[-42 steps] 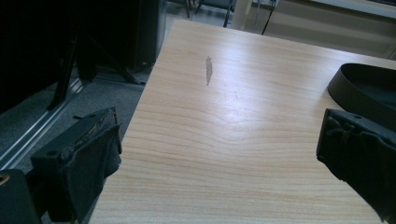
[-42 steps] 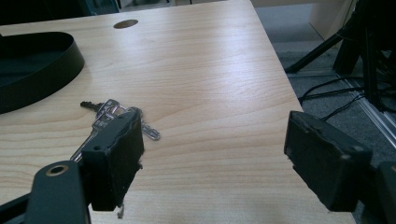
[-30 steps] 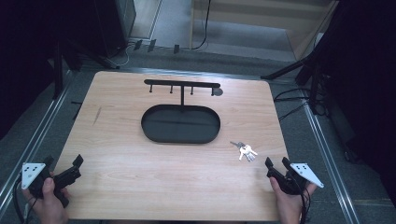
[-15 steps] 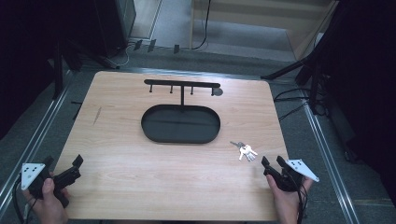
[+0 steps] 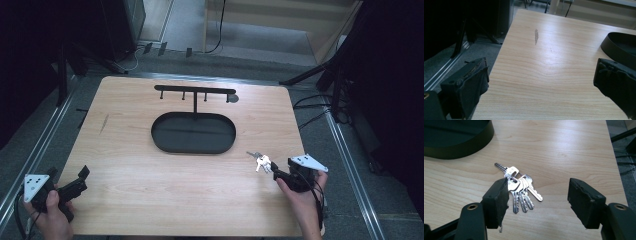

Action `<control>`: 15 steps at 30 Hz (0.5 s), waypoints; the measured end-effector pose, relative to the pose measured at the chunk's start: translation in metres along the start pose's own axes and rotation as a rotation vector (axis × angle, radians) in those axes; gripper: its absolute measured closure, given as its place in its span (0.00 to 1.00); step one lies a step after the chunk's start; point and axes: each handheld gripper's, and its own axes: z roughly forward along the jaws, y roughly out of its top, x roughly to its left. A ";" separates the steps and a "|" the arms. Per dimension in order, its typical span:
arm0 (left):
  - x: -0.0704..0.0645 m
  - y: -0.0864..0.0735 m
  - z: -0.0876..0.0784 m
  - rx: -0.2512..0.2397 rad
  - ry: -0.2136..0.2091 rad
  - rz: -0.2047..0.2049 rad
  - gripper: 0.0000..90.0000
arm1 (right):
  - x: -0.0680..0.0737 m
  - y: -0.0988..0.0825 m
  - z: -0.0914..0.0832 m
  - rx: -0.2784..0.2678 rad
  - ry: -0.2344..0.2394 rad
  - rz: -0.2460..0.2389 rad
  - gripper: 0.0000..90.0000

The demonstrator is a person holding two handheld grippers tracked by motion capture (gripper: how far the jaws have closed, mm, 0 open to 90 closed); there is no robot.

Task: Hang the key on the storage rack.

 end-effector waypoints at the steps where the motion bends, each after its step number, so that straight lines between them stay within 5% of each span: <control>1: -0.001 0.000 0.000 -0.007 0.005 0.012 0.00 | 0.001 0.008 0.001 0.038 0.001 -0.012 0.37; 8: -0.007 -0.002 -0.003 -0.029 0.004 0.073 0.00 | 0.005 0.034 0.004 0.149 -0.020 -0.063 0.38; 15: -0.017 -0.005 -0.004 -0.048 0.047 0.160 0.00 | 0.009 0.076 0.019 0.359 0.016 -0.059 0.36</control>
